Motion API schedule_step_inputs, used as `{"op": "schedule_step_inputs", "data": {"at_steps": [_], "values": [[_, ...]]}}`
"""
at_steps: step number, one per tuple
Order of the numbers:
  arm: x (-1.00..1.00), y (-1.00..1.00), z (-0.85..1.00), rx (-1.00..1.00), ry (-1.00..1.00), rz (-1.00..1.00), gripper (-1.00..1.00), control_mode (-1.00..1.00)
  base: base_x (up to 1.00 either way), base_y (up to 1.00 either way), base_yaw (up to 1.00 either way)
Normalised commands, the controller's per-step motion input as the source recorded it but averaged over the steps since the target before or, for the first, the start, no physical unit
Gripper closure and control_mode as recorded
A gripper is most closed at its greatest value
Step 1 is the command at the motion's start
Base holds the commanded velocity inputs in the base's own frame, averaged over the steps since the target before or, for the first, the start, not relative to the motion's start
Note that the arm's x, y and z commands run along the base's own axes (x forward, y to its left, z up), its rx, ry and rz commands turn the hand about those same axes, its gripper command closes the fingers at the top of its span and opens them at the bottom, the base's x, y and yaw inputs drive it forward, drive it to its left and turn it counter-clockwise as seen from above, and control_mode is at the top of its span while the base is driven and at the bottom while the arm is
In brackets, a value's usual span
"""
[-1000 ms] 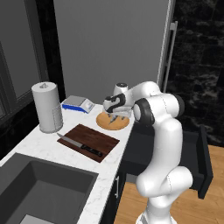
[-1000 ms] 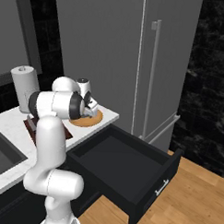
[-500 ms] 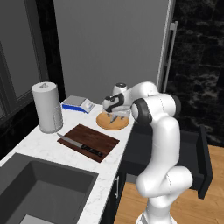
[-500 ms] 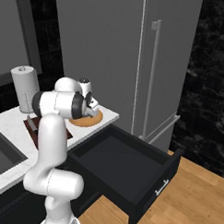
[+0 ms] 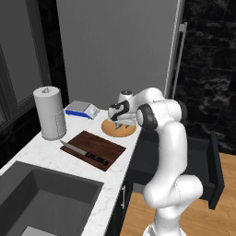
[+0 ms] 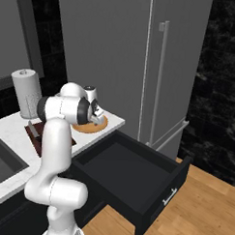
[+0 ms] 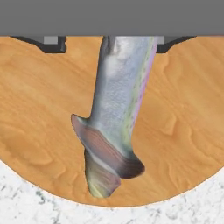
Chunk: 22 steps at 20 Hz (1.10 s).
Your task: Pick up the knife from the drawer and place it on the cutting board. Then place the meat from the plate to the cutting board.
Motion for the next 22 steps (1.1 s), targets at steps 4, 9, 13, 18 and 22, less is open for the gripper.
{"op": "schedule_step_inputs", "data": {"at_steps": [4,9,13,18,22], "values": [[0.07,0.0,-0.16,0.0,0.02,0.0,1.0,-1.0,0.0,0.0,0.0],[0.01,0.0,-0.01,0.0,0.02,0.0,1.0,-1.0,0.0,0.0,0.0],[-0.26,0.0,0.16,0.0,0.0,0.0,1.0,-1.0,0.0,0.0,0.0],[-0.46,0.0,0.47,0.0,0.06,0.06,1.0,-1.0,0.0,0.0,0.0],[-0.83,0.0,0.51,0.0,0.01,0.19,1.0,-1.0,0.0,0.0,0.0]]}}
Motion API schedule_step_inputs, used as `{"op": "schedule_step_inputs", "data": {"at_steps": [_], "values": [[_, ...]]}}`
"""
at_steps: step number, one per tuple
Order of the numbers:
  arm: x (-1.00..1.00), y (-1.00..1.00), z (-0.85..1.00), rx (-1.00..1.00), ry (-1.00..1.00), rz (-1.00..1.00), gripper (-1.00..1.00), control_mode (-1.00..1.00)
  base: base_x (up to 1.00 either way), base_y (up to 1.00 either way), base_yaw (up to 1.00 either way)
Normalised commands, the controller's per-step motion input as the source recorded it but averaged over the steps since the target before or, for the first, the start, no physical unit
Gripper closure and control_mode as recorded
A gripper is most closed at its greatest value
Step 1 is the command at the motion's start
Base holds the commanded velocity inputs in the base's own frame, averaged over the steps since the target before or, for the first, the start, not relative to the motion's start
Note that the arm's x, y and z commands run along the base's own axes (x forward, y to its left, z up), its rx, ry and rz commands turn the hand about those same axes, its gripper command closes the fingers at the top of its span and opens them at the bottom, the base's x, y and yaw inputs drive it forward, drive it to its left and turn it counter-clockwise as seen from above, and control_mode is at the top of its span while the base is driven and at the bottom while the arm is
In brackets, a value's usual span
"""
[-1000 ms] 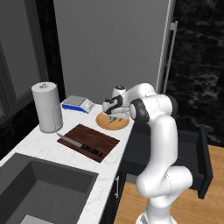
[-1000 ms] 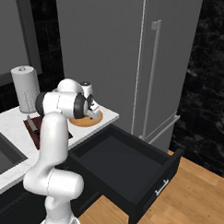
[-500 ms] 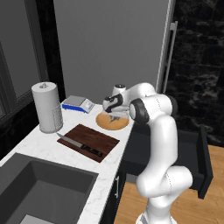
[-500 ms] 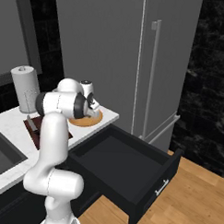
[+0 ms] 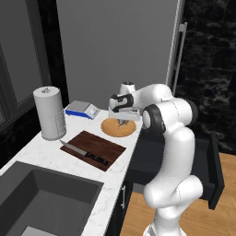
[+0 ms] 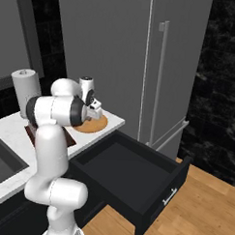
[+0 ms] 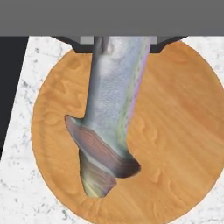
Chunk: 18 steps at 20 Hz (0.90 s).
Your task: Pick up the knife from the drawer and place it on the cutting board. Then place the meat from the plate to the cutting board.
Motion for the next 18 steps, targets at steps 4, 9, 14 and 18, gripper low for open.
{"op": "schedule_step_inputs", "data": {"at_steps": [4,9,14,18], "values": [[-1.0,0.0,0.44,0.0,-0.03,0.31,1.0,-1.0,0.0,0.0,0.0],[-1.0,0.1,0.51,0.0,-0.02,0.5,1.0,-1.0,0.0,0.0,0.0],[-0.93,0.23,0.45,0.0,0.0,0.58,1.0,-1.0,0.0,0.0,0.0],[-0.51,0.28,0.29,0.0,0.0,0.53,1.0,-1.0,0.0,0.0,0.0]]}}
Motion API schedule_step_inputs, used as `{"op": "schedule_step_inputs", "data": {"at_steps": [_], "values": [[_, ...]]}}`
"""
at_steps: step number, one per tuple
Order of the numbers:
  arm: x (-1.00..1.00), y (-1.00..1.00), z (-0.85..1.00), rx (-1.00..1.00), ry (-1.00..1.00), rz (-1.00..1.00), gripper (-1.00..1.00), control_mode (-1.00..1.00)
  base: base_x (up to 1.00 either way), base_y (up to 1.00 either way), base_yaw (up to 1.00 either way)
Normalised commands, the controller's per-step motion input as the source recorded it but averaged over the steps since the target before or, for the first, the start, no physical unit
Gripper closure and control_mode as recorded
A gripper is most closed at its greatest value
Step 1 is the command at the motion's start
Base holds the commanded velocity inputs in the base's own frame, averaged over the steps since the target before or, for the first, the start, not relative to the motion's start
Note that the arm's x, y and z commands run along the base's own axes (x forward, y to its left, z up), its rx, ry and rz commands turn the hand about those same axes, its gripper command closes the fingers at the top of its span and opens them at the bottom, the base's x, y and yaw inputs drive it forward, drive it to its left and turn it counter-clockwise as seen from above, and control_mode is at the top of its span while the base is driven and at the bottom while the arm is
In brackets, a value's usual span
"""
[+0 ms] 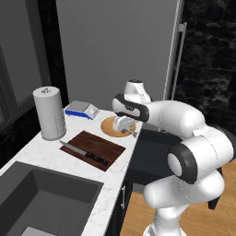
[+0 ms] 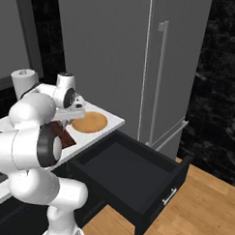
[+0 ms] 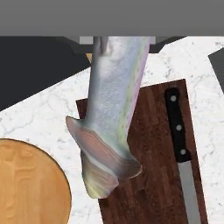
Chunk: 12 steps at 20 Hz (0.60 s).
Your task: Pick up the knife from the drawer and place it on the cutting board. Then place the meat from the plate to the cutting board.
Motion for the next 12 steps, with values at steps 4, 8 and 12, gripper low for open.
{"op": "schedule_step_inputs", "data": {"at_steps": [4,8,12], "values": [[-0.06,0.58,0.01,-0.01,-0.04,0.48,1.0,-1.0,0.0,0.0,0.0],[0.0,0.34,0.0,-0.01,-0.09,0.37,1.0,-1.0,0.0,0.0,0.0],[0.04,0.26,-0.03,-0.05,-0.02,0.19,1.0,-1.0,0.0,0.0,0.0]]}}
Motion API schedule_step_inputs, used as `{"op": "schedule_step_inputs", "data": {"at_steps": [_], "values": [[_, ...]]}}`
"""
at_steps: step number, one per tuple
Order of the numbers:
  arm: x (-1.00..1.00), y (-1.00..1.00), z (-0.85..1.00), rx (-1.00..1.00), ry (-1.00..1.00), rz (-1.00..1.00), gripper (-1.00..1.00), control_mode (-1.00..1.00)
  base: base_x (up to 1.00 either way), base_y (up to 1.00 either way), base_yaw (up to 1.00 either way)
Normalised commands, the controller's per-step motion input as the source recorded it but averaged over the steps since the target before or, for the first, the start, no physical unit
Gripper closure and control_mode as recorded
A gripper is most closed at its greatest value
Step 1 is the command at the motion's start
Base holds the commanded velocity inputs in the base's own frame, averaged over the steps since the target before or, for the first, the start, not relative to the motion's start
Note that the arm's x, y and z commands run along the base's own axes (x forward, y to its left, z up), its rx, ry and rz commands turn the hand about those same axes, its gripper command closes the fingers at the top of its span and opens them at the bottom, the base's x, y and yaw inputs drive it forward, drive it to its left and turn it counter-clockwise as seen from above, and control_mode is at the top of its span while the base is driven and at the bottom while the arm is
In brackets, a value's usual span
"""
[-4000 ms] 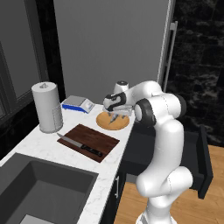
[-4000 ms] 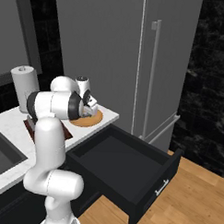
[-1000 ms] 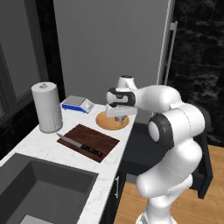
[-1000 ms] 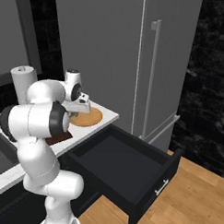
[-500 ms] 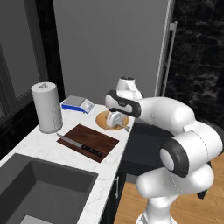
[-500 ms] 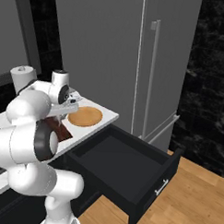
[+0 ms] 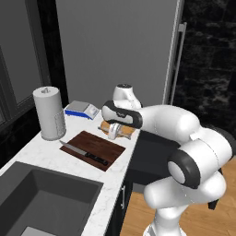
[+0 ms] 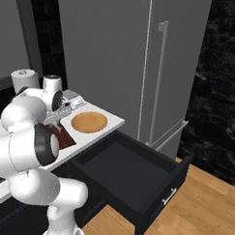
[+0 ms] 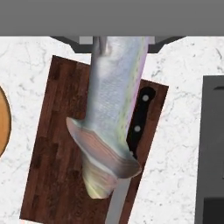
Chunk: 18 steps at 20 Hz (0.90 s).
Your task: Pick up the knife from the drawer and place it on the cutting board. Then place the meat from the plate to the cutting board.
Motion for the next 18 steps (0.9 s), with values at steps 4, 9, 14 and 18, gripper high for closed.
{"op": "schedule_step_inputs", "data": {"at_steps": [4,9,14,18], "values": [[0.16,0.01,-0.27,-0.01,0.0,0.02,1.0,-1.0,0.0,0.0,0.0],[0.25,0.04,-0.22,-0.01,-0.02,0.0,1.0,-1.0,0.0,0.0,0.0],[0.1,0.24,-0.38,-0.04,-0.03,-0.01,1.0,-1.0,0.0,0.0,0.0],[0.05,0.18,-0.29,-0.01,-0.04,0.0,1.0,-1.0,0.0,0.0,0.0]]}}
